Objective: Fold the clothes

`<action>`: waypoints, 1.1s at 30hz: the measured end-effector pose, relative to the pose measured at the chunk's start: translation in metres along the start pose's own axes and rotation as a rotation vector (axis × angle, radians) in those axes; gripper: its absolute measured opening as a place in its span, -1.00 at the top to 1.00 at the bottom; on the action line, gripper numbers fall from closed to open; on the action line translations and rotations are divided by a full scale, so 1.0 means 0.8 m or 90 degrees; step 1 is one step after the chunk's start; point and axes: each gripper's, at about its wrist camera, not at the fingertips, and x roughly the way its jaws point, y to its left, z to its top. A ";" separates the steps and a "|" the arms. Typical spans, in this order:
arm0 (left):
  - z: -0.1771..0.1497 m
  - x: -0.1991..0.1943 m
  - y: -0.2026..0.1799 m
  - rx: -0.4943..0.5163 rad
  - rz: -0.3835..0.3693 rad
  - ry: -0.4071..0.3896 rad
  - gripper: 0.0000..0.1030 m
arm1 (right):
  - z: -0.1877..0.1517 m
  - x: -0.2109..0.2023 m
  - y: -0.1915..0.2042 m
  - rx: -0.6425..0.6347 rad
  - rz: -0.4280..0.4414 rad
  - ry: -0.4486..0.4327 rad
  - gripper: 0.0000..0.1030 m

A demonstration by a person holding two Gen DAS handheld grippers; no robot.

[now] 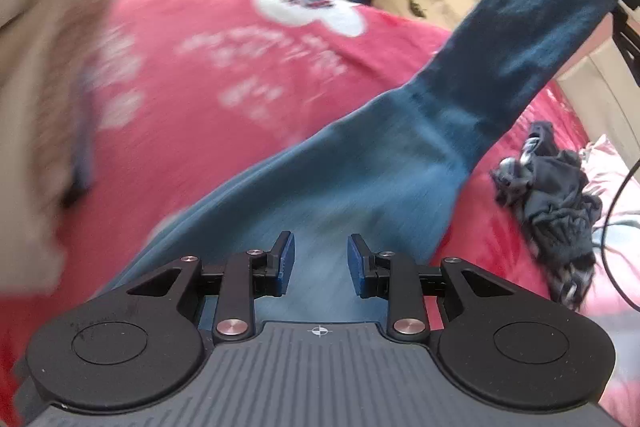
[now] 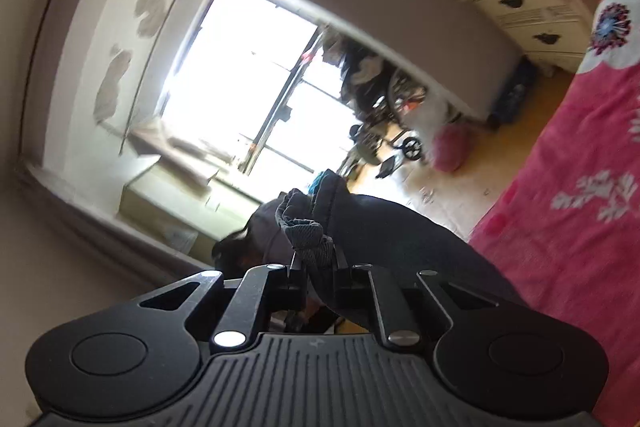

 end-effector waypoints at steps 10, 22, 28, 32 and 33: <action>-0.086 -0.047 0.138 -0.232 -0.073 -0.060 0.45 | -0.229 0.038 0.030 -0.051 0.089 0.205 0.75; -0.144 -0.072 0.229 -0.242 -0.110 -0.011 0.45 | -0.505 0.056 0.007 -0.123 0.005 0.363 0.75; -0.137 -0.072 0.228 -0.241 -0.121 -0.026 0.45 | -0.501 0.044 0.063 -0.239 0.051 0.362 0.75; -0.143 -0.084 0.241 -0.283 -0.112 -0.050 0.45 | -0.540 0.047 0.088 -0.313 0.073 0.422 0.75; -0.146 -0.087 0.246 -0.297 -0.108 -0.055 0.45 | -0.550 0.047 0.085 -0.323 0.060 0.434 0.75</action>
